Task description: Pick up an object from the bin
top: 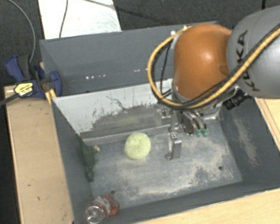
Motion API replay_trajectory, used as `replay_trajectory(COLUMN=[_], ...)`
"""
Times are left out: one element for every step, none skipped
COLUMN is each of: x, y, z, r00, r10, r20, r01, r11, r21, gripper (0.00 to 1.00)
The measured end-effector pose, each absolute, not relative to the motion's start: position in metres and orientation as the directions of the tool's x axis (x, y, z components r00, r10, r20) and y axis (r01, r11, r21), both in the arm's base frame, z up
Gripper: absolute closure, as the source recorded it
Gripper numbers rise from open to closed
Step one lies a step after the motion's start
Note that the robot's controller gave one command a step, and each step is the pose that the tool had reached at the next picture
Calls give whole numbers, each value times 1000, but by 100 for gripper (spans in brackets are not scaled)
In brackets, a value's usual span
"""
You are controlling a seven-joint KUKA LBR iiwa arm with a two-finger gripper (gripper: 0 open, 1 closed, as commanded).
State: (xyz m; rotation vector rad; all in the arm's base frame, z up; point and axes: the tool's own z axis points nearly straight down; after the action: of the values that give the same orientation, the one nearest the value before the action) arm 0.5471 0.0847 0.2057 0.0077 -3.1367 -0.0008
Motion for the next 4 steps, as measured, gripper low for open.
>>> replay_trajectory(x=[548,577,582,583], y=[84,113,127,117], z=[210,176,154,117], r00=[-1000,-992,-1000,-999], r10=[-2,-126,29,33], r20=[-3,-9,0,-11], r01=[-2,-126,29,33], r11=[1000,992,1000,999], r21=[1,1,2,3], gripper=[0,0,0,0])
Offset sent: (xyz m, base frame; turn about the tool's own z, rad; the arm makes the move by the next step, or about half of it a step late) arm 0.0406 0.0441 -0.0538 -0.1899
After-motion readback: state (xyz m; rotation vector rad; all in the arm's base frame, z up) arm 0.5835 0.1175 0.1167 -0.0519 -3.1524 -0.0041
